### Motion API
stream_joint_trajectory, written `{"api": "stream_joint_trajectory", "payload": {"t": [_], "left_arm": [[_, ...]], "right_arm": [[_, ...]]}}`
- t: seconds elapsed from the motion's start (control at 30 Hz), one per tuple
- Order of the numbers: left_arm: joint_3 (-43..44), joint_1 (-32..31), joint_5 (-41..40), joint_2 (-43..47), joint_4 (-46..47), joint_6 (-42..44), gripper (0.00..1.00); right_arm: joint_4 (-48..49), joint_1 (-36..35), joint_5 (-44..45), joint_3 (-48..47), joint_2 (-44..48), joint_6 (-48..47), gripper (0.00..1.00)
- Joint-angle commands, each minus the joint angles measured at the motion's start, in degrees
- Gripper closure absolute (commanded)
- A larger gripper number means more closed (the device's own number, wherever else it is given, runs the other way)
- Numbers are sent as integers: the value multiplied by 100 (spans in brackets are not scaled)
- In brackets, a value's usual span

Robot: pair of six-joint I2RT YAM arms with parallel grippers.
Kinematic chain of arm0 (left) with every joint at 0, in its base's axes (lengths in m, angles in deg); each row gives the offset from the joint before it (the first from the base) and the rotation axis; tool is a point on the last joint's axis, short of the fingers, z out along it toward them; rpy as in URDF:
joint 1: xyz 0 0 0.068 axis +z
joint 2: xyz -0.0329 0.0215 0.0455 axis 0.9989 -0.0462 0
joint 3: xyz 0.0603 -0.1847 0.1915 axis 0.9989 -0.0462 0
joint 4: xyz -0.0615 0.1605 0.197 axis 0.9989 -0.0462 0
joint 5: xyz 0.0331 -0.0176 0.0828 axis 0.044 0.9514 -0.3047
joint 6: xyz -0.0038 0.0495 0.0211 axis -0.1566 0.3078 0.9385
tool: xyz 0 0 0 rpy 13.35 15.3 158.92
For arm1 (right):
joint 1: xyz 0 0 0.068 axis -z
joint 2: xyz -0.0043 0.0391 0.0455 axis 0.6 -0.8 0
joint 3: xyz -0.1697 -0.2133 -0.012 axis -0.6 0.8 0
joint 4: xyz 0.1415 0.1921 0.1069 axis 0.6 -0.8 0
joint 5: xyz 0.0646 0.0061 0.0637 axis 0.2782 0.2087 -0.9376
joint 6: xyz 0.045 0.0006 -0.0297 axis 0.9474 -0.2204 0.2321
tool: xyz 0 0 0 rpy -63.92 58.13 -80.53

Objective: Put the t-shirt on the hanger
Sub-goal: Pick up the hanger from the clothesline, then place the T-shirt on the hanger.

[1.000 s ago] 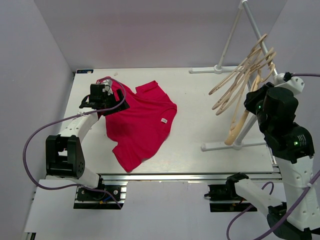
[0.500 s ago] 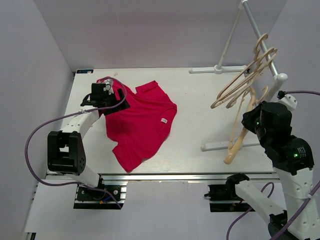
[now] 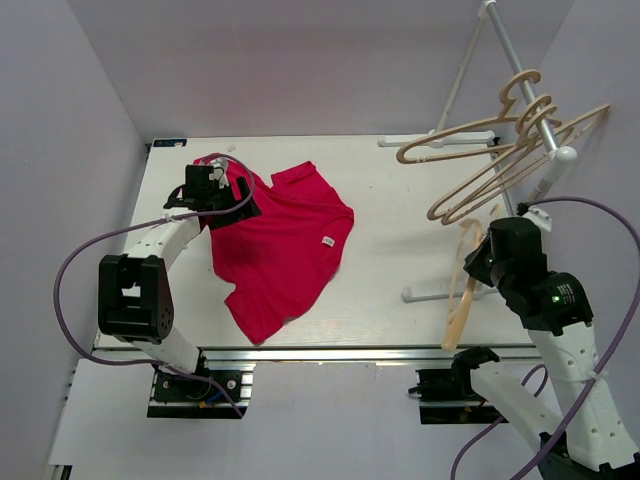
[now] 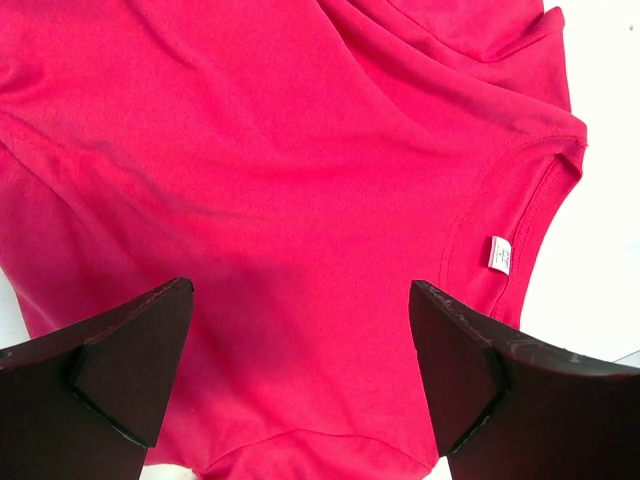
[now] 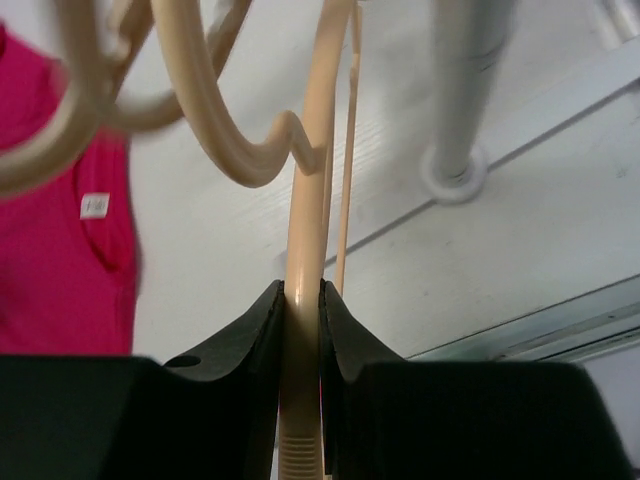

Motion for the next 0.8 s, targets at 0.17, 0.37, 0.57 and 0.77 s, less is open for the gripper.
{"api": "stream_joint_trajectory", "payload": {"t": [0.17,0.37,0.57,0.77], "left_arm": [[186,14,136,45,-36,-42,2],[151,-65,137,124,-290,-306,2],[474,-941,-705,-6,-343,-159,2],[1336,-2024,-1197,-929,-299,1589,6]], "right_arm": [[1465,-2,-3445,763,359,-1739,100],[1941,-11,-5002,1492,703,-2346,100],[2301,-55,-5786,1827,826,-2698,100],[2925,-64,-4716,1774,773,-2182,100]]}}
